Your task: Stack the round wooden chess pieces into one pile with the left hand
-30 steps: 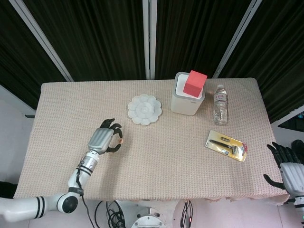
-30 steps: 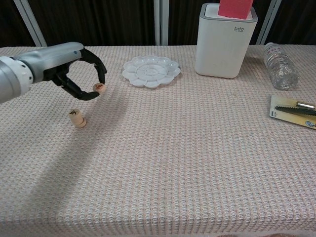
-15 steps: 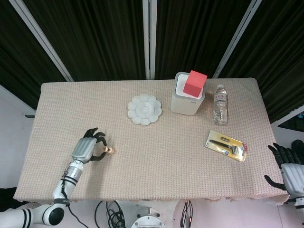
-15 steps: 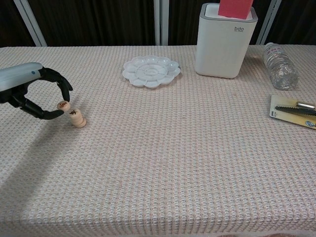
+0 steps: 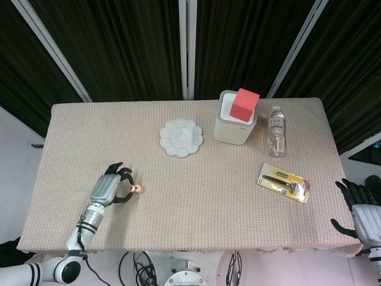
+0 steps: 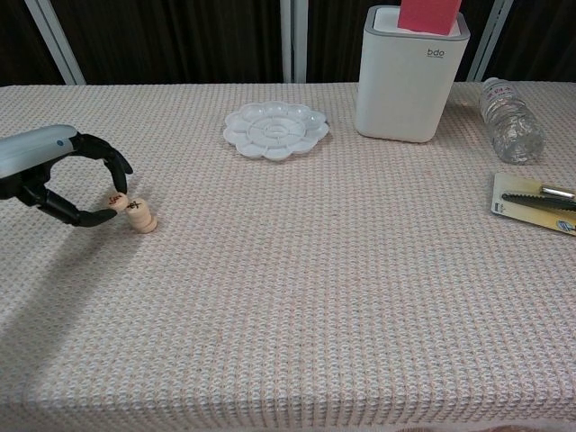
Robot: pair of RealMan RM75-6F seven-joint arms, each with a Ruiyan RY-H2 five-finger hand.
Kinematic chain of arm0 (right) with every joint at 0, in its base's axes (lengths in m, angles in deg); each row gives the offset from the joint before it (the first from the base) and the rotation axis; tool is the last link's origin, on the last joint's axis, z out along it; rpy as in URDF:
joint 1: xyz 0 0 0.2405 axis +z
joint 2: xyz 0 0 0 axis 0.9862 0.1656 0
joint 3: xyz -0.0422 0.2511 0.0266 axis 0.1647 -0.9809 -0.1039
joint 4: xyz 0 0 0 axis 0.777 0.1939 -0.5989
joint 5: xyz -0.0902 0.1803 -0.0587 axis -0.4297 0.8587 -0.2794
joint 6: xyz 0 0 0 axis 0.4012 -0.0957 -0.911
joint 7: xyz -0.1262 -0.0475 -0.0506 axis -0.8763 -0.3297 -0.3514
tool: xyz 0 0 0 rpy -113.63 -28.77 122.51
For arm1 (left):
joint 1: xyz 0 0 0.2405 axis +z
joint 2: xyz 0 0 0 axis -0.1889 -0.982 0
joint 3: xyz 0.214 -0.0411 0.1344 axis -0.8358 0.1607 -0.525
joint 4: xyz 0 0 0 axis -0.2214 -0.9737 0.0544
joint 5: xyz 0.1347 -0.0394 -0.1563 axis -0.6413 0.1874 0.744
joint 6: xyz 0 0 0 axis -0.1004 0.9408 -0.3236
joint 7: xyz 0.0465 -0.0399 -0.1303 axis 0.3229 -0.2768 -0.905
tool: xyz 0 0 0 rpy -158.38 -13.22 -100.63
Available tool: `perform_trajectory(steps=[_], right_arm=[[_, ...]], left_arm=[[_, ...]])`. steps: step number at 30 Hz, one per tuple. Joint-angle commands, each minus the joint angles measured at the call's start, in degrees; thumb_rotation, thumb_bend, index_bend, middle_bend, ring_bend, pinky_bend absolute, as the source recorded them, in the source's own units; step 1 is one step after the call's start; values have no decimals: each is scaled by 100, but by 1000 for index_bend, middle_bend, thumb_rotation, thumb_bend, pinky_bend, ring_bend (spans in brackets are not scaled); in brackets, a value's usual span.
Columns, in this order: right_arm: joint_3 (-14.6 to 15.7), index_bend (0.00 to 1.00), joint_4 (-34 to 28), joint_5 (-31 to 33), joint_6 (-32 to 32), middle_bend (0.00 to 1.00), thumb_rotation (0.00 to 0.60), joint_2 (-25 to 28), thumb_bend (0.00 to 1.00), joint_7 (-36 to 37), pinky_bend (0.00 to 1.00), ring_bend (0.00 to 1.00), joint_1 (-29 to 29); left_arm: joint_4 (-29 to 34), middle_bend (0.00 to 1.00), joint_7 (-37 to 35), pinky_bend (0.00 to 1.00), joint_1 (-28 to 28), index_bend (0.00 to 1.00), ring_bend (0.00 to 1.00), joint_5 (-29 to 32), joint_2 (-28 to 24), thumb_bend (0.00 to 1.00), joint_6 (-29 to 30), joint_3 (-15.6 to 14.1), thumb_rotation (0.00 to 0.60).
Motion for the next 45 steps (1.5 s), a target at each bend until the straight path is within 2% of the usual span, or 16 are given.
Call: perform_trajectory(steps=[1, 36, 45], right_arm=[[-2, 0, -2, 3, -12, 0, 600, 2, 176, 0, 0, 0, 7], [-2, 0, 67, 48, -51, 0, 600, -37, 176, 42, 0, 0, -3], [-6, 0, 69, 52, -36, 0, 600, -42, 175, 47, 0, 0, -12]], left_arm=[[-22, 218, -11, 0, -5, 502, 0, -36, 31, 312, -5, 22, 600], [-165, 219, 8, 0, -34, 488, 0, -62, 183, 312, -167, 140, 600], [-160, 216, -39, 0, -10, 406, 0, -89, 150, 312, -195, 123, 600]])
